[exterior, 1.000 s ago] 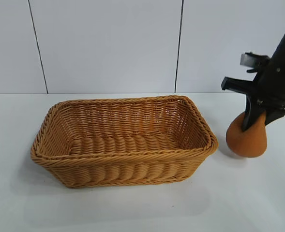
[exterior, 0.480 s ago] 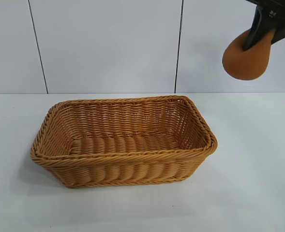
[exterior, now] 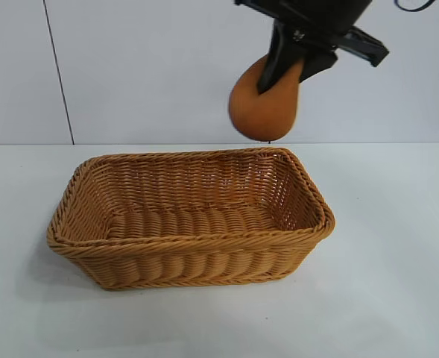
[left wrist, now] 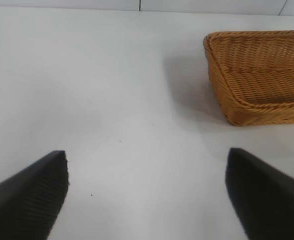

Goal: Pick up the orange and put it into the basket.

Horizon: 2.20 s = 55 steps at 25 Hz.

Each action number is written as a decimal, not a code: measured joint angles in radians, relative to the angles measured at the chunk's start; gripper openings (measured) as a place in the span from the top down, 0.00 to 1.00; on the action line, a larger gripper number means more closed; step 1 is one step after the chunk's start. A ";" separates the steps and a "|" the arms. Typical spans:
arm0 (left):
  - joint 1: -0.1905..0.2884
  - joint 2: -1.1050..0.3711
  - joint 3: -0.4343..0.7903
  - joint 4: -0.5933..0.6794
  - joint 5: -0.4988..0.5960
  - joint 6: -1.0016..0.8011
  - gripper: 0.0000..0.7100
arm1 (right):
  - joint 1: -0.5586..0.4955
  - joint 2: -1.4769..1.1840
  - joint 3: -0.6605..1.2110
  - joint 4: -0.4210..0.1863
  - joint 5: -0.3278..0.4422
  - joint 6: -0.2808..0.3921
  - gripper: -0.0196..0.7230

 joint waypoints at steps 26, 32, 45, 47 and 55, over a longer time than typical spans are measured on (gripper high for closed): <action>0.000 0.000 0.000 0.000 0.000 0.000 0.14 | 0.098 0.280 -0.055 -0.049 -0.075 0.032 0.15; 0.000 0.000 0.000 0.000 0.000 0.000 0.14 | 0.098 0.274 -0.270 -0.173 0.197 0.071 0.10; 0.000 0.000 0.000 0.001 0.001 0.000 0.14 | 0.032 0.258 -0.378 -0.395 0.327 0.158 0.10; 0.000 0.000 0.000 0.001 0.001 0.000 0.14 | -0.030 0.259 -0.378 -0.406 0.327 0.151 0.10; 0.000 0.000 0.000 0.001 0.001 0.000 0.14 | -0.318 0.259 -0.378 -0.418 0.327 0.114 0.10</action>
